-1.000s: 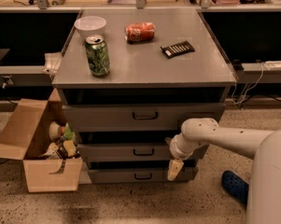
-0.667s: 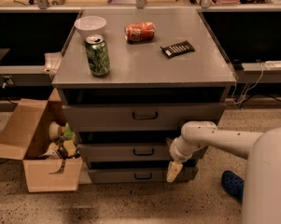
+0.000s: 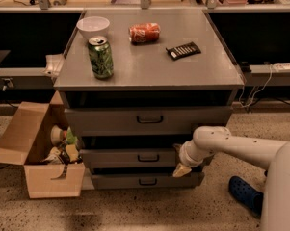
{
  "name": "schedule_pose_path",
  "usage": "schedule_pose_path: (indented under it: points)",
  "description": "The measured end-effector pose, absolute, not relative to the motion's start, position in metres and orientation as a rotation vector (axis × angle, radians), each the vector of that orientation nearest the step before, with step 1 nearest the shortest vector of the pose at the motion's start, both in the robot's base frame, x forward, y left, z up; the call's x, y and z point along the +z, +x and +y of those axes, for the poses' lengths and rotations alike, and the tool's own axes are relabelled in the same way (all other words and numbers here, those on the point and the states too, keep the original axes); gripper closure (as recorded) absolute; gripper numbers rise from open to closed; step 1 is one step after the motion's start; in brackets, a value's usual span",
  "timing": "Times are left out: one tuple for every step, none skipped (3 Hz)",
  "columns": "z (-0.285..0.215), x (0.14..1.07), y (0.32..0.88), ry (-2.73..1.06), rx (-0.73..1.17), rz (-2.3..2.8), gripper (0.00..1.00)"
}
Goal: Open middle drawer
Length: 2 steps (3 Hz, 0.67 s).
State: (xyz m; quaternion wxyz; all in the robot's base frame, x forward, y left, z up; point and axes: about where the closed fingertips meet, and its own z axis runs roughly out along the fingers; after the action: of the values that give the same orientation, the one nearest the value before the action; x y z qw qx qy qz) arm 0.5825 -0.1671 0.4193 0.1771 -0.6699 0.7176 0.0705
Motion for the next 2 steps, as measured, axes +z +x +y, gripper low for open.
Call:
schedule_pose_path:
  points:
    - [-0.1691, 0.4300, 0.5819, -1.886, 0.184, 2.016, 0.61]
    - [-0.1691, 0.4320, 0.5829, -1.886, 0.184, 2.016, 0.83]
